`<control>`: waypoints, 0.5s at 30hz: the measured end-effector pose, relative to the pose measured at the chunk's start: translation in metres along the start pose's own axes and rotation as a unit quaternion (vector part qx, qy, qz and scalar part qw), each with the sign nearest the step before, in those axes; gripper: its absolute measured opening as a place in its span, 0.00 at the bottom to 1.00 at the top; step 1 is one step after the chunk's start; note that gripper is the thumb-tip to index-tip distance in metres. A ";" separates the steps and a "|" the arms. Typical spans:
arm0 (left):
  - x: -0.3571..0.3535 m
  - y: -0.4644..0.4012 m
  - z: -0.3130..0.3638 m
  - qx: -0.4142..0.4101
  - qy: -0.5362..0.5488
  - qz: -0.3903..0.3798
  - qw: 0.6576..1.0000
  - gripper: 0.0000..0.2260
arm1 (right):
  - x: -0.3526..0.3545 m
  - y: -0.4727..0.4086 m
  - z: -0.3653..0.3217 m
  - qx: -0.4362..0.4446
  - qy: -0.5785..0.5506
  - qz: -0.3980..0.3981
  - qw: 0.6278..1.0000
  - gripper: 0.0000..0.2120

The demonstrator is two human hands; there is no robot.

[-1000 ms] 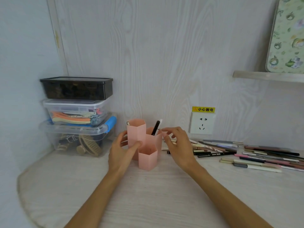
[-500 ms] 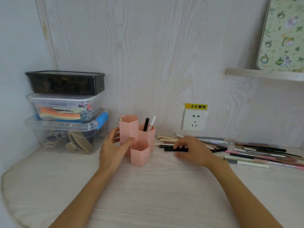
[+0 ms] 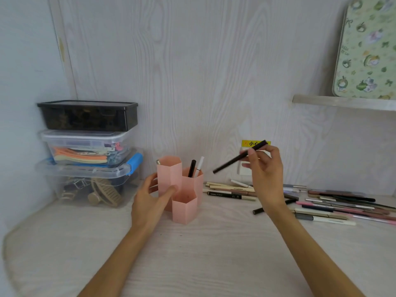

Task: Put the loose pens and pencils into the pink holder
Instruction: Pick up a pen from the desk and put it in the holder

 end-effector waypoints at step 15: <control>0.000 0.000 0.001 0.002 -0.004 -0.006 1.000 0.26 | -0.084 0.045 0.011 0.188 0.347 -0.196 0.898 0.20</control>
Point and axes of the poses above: each hand's wrist, its own y-axis away from the middle knuckle, its own x-axis out of the back of the hand, z = x × y, the point moved 8 cm from there along -y, towards the middle knuckle, and after that the axes turned 5 degrees about y, right-handed, at the moved point
